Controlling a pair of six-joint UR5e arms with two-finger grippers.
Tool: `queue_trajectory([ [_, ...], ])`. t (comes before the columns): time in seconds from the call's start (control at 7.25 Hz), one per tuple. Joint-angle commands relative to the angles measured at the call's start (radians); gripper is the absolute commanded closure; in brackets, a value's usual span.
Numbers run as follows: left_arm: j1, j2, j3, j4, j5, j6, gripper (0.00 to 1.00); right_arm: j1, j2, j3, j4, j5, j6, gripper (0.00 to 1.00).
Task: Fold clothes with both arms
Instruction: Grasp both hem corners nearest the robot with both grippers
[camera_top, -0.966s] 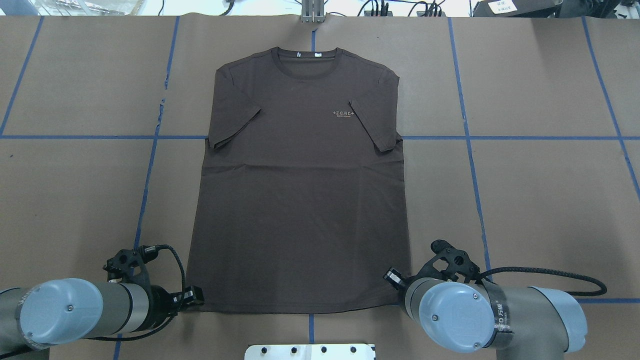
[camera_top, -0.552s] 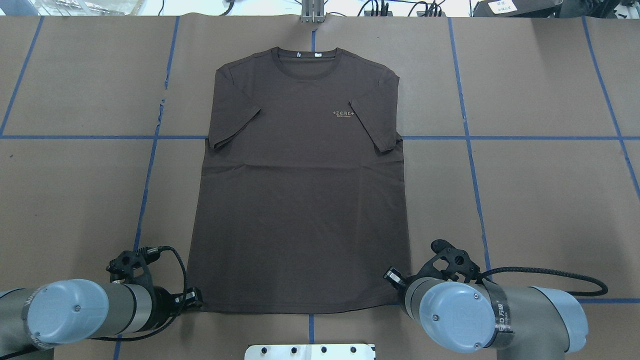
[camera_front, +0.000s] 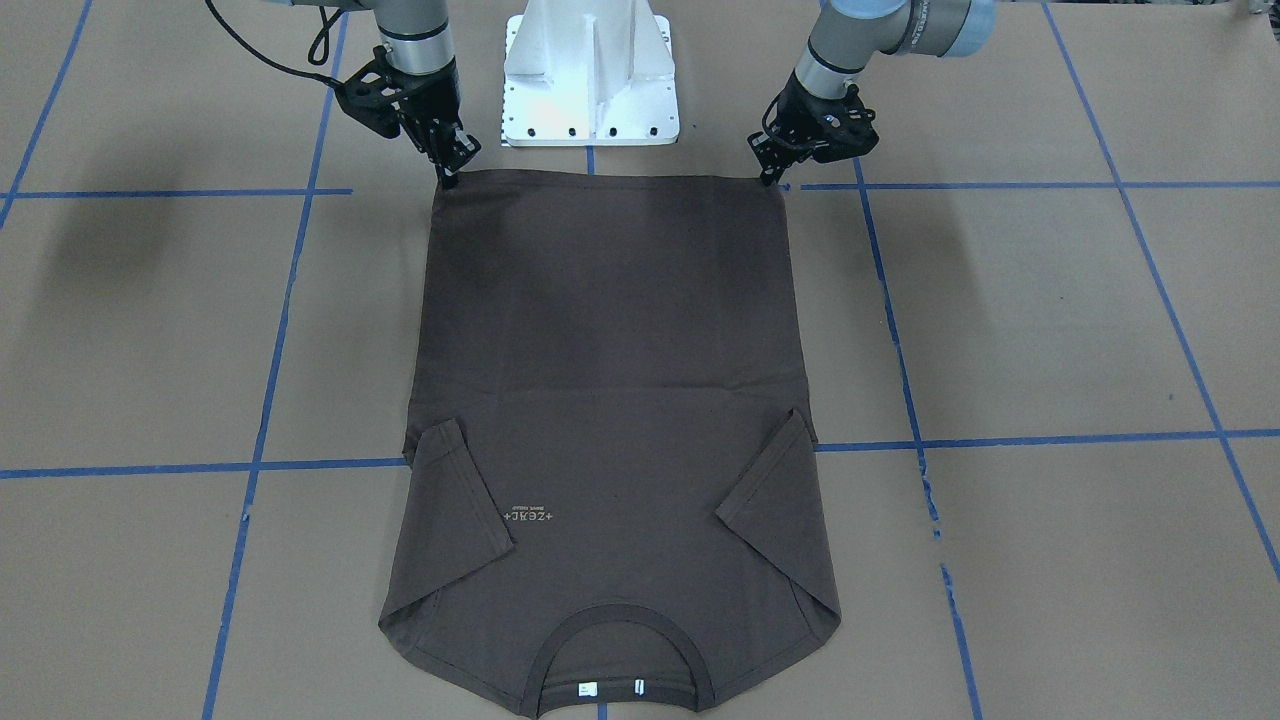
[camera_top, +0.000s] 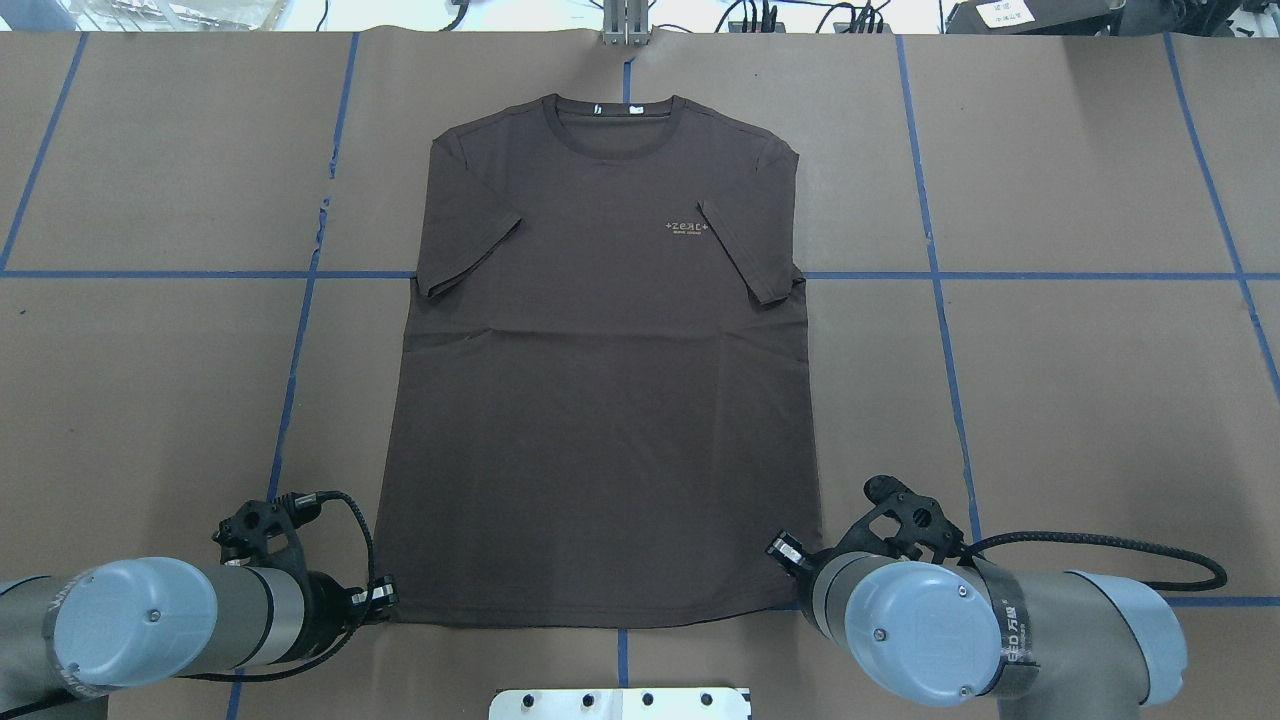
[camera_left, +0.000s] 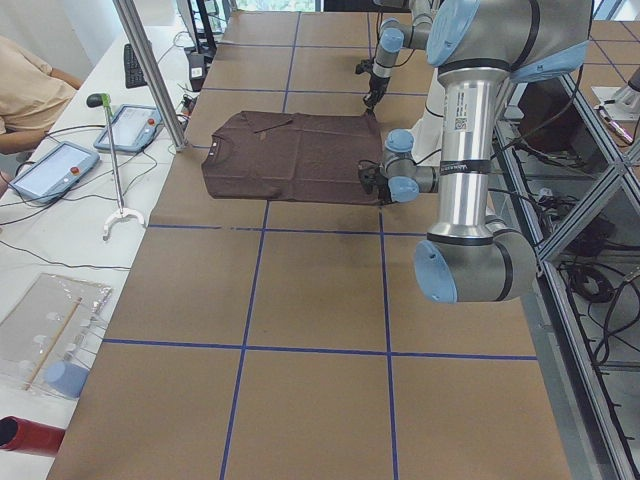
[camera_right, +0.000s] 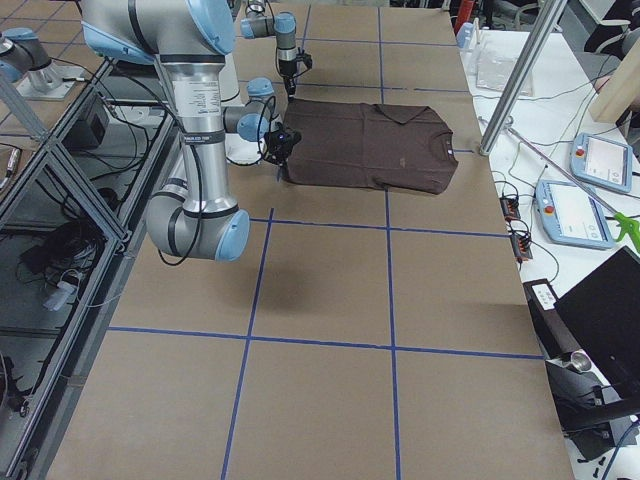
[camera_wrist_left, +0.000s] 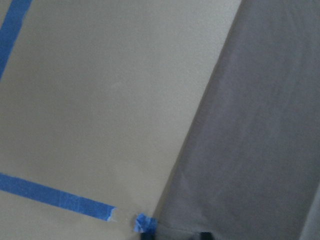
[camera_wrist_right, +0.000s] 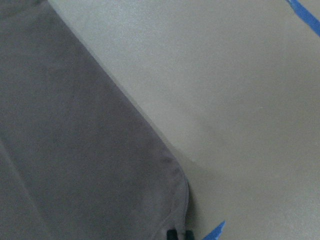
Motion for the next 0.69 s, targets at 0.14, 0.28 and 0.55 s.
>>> queue_trajectory([
  [0.14,0.002,0.012,-0.118,0.001,0.000,-0.037,1.00,0.003,-0.009,0.035,-0.002,0.003,-0.002,1.00],
  [0.28,0.051,0.011,-0.167,0.025,0.001,-0.117,1.00,-0.001,-0.044,0.108,-0.043,0.010,-0.003,1.00],
  [0.55,0.105,0.000,-0.306,0.172,0.001,-0.156,1.00,-0.036,-0.070,0.242,-0.162,0.029,-0.009,1.00],
])
